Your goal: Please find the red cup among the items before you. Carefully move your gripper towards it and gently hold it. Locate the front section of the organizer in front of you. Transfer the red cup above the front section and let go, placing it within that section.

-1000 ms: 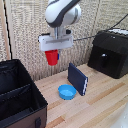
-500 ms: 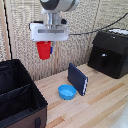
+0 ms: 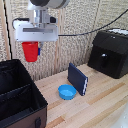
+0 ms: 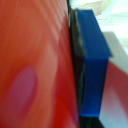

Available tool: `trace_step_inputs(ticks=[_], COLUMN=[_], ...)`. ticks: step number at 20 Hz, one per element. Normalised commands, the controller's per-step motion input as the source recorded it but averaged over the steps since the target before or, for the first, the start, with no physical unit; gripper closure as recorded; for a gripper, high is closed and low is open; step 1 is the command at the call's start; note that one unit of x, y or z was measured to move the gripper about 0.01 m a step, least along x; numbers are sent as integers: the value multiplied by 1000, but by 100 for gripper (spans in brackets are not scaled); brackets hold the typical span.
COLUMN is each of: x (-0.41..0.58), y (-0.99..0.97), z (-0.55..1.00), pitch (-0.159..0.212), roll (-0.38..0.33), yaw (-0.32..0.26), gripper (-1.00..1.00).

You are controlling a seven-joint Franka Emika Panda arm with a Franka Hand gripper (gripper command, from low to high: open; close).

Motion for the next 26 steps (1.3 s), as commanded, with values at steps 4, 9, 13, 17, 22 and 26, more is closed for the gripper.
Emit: trace_step_inputs(ticks=[4,9,13,17,22,26], x=[-409,-395,-131,26,155,233], y=[914,845,527,256,51,-169], z=[-166,-442,-735,-529,-222,246], pitch=[20,1,-59,-130,-148,-123], roll=[-8,-55,-201,-261,-184,-2], yaw=[0,0,34,84,145,202], gripper=[100,100,100,100,-100,-100])
